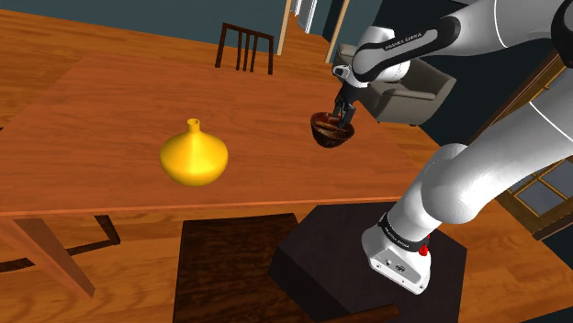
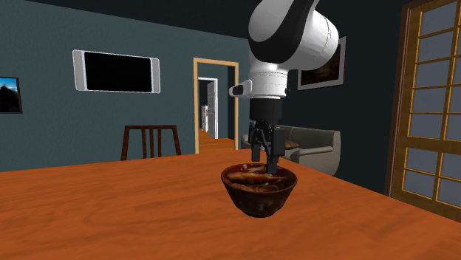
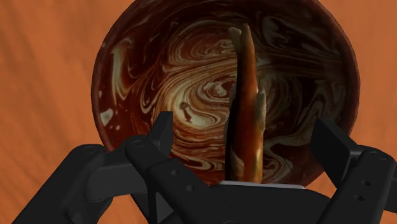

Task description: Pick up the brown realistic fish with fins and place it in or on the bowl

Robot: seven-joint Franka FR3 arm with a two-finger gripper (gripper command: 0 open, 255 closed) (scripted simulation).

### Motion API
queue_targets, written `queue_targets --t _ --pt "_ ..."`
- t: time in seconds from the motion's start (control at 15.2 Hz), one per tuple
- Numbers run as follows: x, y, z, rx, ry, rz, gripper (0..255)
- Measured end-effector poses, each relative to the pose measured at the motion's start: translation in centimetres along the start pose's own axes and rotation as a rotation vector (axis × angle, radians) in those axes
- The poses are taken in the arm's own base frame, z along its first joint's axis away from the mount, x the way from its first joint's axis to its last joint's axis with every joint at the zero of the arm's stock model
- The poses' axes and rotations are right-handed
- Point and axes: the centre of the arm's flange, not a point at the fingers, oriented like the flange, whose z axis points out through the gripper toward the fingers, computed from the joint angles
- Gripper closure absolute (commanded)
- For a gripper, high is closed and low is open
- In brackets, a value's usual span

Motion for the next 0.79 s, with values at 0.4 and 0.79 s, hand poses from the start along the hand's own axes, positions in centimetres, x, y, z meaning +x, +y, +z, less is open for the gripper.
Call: queue_targets --t 0.4,0.79 --pt "0.0 0.0 -4.4 -0.001 0.001 0.0 0" --pt "0.0 0.0 -5.0 0.0 0.0 0.0 0"
